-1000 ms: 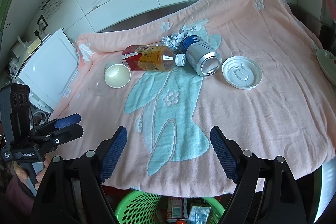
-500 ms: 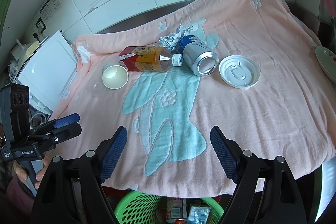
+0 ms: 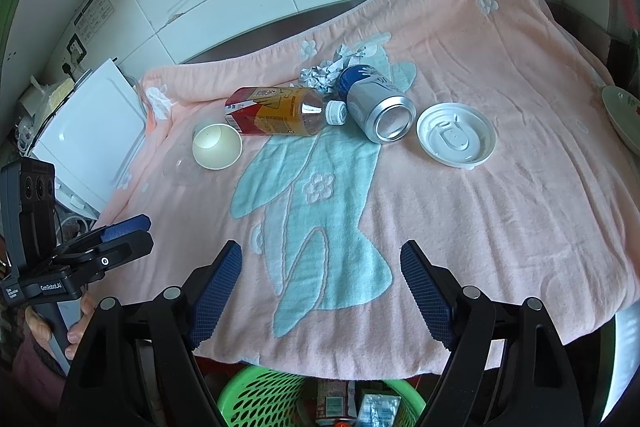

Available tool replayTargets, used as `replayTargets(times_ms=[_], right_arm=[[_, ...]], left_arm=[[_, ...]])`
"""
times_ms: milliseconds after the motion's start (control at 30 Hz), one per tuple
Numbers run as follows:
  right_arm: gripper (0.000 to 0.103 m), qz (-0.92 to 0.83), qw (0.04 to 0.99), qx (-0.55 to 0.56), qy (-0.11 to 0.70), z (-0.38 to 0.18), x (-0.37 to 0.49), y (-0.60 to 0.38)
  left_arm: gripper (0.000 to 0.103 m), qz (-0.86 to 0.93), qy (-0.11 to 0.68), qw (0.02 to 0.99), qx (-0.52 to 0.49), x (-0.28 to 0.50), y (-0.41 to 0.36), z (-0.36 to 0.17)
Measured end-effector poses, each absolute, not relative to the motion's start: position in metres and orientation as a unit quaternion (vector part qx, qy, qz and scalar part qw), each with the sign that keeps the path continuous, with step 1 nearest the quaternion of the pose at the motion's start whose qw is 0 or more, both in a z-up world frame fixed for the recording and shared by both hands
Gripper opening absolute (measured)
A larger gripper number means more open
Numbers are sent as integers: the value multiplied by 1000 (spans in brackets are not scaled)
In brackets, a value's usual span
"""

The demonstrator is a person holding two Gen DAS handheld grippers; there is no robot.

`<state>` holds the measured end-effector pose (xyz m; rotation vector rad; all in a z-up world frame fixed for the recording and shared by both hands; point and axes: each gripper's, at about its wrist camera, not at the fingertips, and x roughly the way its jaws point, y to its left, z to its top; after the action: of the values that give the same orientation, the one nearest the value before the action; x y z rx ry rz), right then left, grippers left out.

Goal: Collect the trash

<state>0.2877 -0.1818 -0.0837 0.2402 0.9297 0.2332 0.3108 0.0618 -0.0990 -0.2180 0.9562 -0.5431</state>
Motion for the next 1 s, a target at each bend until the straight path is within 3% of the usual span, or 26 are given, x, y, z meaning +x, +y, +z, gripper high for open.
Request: replayTargets(times_ms=[1000], right_arm=[[79, 104, 881, 127, 443, -86, 286, -195]], left_arm=[[88, -248, 460, 847, -99, 316, 56, -100]])
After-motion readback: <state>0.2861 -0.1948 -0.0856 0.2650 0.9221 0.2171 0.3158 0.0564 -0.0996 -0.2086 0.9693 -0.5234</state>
